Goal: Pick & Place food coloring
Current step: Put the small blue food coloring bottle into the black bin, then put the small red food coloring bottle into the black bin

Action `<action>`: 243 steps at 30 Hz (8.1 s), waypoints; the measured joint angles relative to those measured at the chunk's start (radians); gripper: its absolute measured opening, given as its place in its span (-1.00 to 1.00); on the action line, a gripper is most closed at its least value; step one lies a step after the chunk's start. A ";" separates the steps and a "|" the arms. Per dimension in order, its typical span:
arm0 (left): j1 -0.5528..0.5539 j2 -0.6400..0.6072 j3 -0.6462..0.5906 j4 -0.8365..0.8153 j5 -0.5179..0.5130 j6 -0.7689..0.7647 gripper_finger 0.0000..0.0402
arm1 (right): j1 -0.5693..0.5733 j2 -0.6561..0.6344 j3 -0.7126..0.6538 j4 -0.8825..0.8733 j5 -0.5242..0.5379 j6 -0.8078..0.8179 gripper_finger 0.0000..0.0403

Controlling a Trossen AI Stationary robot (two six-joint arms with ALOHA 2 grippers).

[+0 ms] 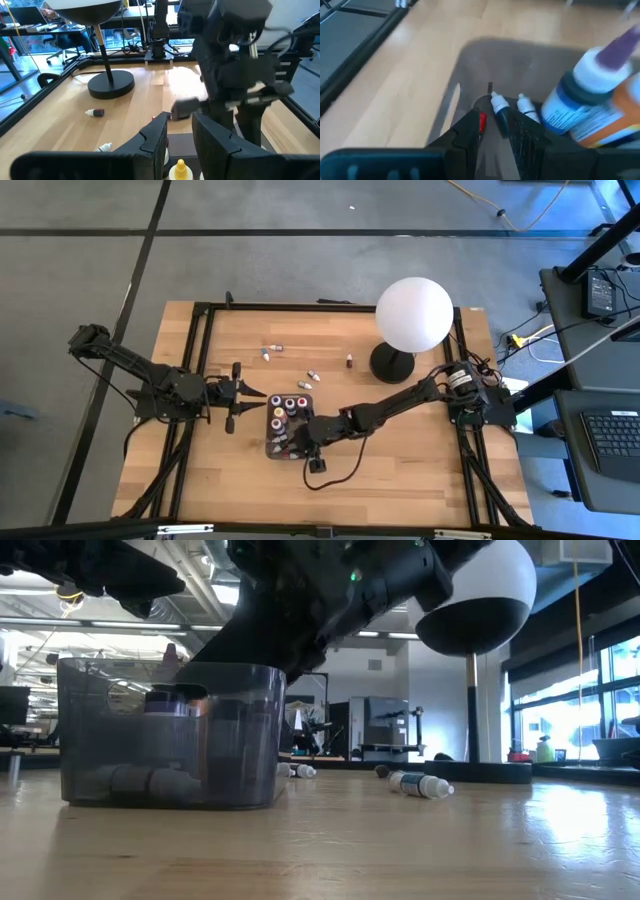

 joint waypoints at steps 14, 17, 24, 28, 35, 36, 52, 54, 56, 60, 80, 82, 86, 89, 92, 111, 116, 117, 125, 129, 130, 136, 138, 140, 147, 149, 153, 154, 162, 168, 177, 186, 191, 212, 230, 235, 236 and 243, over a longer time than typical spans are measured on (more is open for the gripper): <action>0.000 0.000 0.000 -0.004 0.000 0.000 -0.56 | 0.006 -0.259 0.001 -0.719 0.024 0.338 -0.49; 0.000 0.000 0.000 -0.004 0.000 0.000 -0.56 | 0.006 -0.256 -0.021 -0.849 0.088 0.472 -0.49; 0.000 0.000 0.000 -0.004 0.000 0.001 -0.56 | 0.004 -0.248 -0.123 -0.810 0.114 0.589 -0.49; 0.000 0.000 0.000 -0.004 0.000 0.001 -0.56 | 0.005 -0.248 -0.130 -0.810 0.113 0.583 -0.49; 0.000 0.000 0.000 -0.004 0.000 0.001 -0.56 | 0.005 -0.248 -0.130 -0.811 0.114 0.583 -0.49; 0.000 0.000 0.000 -0.004 0.000 0.001 -0.56 | 0.005 -0.248 -0.130 -0.810 0.114 0.582 -0.48; 0.000 0.000 0.000 -0.004 -0.001 0.001 -0.56 | 0.006 -0.248 -0.130 -0.803 0.188 0.643 0.20; 0.000 0.000 0.000 -0.004 -0.001 0.001 -0.56 | 0.006 -0.248 -0.132 -0.801 0.190 0.665 0.20; 0.000 0.000 0.000 -0.004 -0.001 0.001 -0.56 | 0.006 -0.248 -0.146 -0.783 0.192 0.669 0.19; 0.000 0.000 0.000 -0.004 -0.002 0.001 -0.56 | 0.006 -0.248 -0.179 -0.739 0.185 0.678 0.14; 0.000 0.000 0.000 -0.004 -0.003 0.001 -0.56 | 0.005 -0.248 -0.315 -0.549 0.136 0.711 -0.11; 0.000 0.000 0.000 -0.004 -0.003 0.002 -0.56 | 0.004 -0.248 -0.316 -0.552 0.137 0.708 -0.23; 0.000 0.000 0.000 -0.004 -0.003 0.001 -0.56 | 0.004 -0.248 -0.316 -0.553 0.138 0.689 -0.47; 0.000 0.000 0.000 -0.004 -0.003 0.001 -0.56 | 0.004 -0.248 -0.316 -0.547 0.134 0.670 -0.61; 0.000 0.000 0.000 -0.004 -0.003 0.001 -0.56 | 0.005 -0.248 -0.314 -0.548 0.126 0.640 -0.63; 0.000 0.000 0.000 -0.004 -0.003 0.001 -0.56 | 0.005 -0.247 -0.078 -0.371 0.113 0.274 -0.59; 0.000 0.000 0.000 -0.004 -0.003 0.001 -0.56 | 0.005 -0.225 -0.079 -0.198 0.105 0.191 -0.57; 0.000 0.000 0.000 -0.005 -0.003 0.001 -0.56 | 0.005 -0.217 -0.079 -0.153 0.092 0.185 -0.57; 0.000 0.000 0.000 -0.006 -0.002 0.001 -0.56 | 0.004 -0.122 -0.079 0.018 -0.007 0.164 -0.57; 0.000 0.000 0.000 -0.006 -0.002 0.001 -0.56 | 0.004 -0.104 -0.079 0.003 -0.008 0.166 -0.57; 0.000 0.000 0.000 -0.006 -0.002 0.001 -0.56 | 0.004 -0.104 -0.079 -0.010 -0.008 0.166 -0.57; 0.000 0.000 0.000 -0.006 -0.002 0.001 -0.56 | 0.004 -0.082 -0.079 -0.026 0.024 0.167 -0.57; 0.000 0.000 0.000 -0.005 -0.002 0.001 -0.56 | 0.004 -0.074 -0.078 -0.031 0.024 0.168 -0.57; 0.000 0.000 0.000 -0.006 -0.002 0.001 -0.56 | 0.004 -0.057 -0.079 -0.014 0.013 0.167 -0.57; 0.000 0.000 0.000 -0.008 -0.002 0.001 -0.56 | 0.003 -0.032 -0.077 -0.012 -0.015 0.170 -0.57; 0.000 0.000 0.000 -0.012 -0.002 0.001 -0.56 | 0.004 -0.032 -0.077 -0.015 -0.019 0.167 -0.57; 0.000 0.000 0.000 -0.015 -0.002 0.001 -0.56 | 0.004 -0.032 -0.079 0.007 -0.019 0.164 -0.55; 0.000 0.000 0.000 -0.015 -0.002 0.001 -0.56 | 0.004 -0.032 -0.079 0.008 -0.019 0.164 -0.54; 0.000 0.000 0.000 -0.024 -0.003 0.001 -0.56 | 0.004 -0.032 -0.079 0.011 -0.020 0.159 -0.46; 0.000 0.000 0.000 -0.026 -0.003 0.001 -0.56 | 0.004 -0.032 -0.079 0.013 -0.060 0.112 -0.45; 0.000 0.000 0.000 -0.026 -0.003 0.001 -0.56 | 0.004 -0.125 -0.079 -0.059 -0.072 0.074 -0.45; 0.000 0.000 0.000 -0.026 -0.002 0.001 -0.56 | 0.004 -0.335 -0.078 -0.600 -0.069 0.023 -0.45; 0.000 0.000 0.000 -0.026 -0.002 0.001 -0.56 | 0.004 -0.344 -0.087 -0.773 0.010 0.082 -0.45; 0.000 0.000 0.000 -0.026 -0.002 0.001 -0.56 | -0.123 -0.340 -0.365 -0.526 0.116 -0.211 0.32; 0.000 0.000 0.000 -0.026 -0.004 0.021 -0.56 | -0.148 -0.339 -0.465 -0.354 0.005 -0.257 0.11; 0.000 0.000 0.000 -0.026 -0.004 0.021 -0.56 | -0.149 -0.339 -0.465 -0.354 0.007 -0.257 -0.07; 0.000 0.000 0.000 -0.026 -0.004 0.021 -0.56 | -0.149 -0.337 -0.465 -0.353 0.008 -0.257 -0.11; 0.000 0.000 0.000 -0.026 -0.004 0.021 -0.56 | -0.148 -0.296 -0.461 -0.338 0.006 -0.259 -0.32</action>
